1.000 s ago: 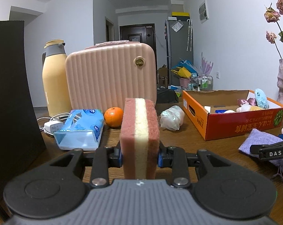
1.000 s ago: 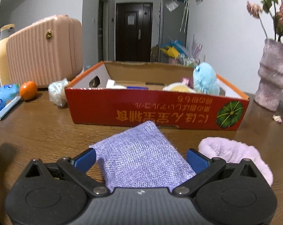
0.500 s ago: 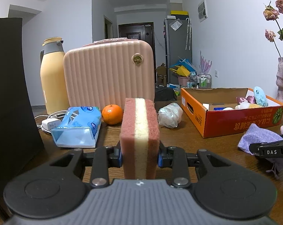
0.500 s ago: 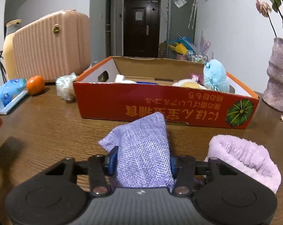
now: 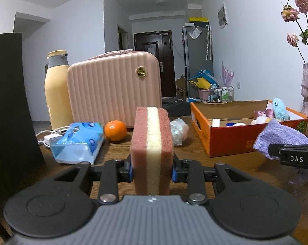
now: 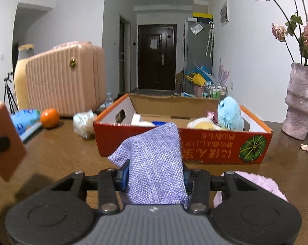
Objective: Organize soft objects
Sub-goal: 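Grasp the lavender cloth pouch with the right tool while the left tool holds the sponge, then carry the sponge and pouch over the cardboard box with both tools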
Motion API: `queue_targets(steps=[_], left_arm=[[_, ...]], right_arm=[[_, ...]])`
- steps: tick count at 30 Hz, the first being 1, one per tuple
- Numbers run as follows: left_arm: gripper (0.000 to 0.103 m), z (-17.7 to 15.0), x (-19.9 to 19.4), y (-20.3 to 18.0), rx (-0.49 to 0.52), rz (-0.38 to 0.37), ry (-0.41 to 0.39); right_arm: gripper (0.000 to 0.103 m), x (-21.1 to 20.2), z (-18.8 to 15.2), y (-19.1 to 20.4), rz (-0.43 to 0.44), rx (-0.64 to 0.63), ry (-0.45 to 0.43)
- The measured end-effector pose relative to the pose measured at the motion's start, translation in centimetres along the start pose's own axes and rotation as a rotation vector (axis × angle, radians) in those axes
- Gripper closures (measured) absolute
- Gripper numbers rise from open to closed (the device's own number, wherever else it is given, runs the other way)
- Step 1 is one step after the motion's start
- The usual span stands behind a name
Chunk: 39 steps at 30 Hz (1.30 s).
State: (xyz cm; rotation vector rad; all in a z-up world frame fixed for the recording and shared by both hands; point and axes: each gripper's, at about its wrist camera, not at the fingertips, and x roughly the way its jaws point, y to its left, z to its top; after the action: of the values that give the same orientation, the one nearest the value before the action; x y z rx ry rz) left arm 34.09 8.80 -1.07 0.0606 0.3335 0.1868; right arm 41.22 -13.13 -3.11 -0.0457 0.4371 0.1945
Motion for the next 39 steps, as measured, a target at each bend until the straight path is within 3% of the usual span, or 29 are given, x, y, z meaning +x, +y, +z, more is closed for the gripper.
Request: queue_targets(steps=[10,18,39], left_arm=[[0.071,0.6,0.5,-3.4,-0.053,0.013,0.02],[0.071,2.0,0.9,-6.0,-0.077,0.009,-0.012],[0.071,7.6,6.8,-11.7,-0.19,-0.03,-0.094]], right_arm=[[0.059,-1.4,1.7,-1.6,0.041,0.025,-0.08],[0.059,-1.7,3.4,-3.9,0.048,0.055,-0.126],[0.059,2.4,8.3,-9.1,0.02,0.051,-0.154]])
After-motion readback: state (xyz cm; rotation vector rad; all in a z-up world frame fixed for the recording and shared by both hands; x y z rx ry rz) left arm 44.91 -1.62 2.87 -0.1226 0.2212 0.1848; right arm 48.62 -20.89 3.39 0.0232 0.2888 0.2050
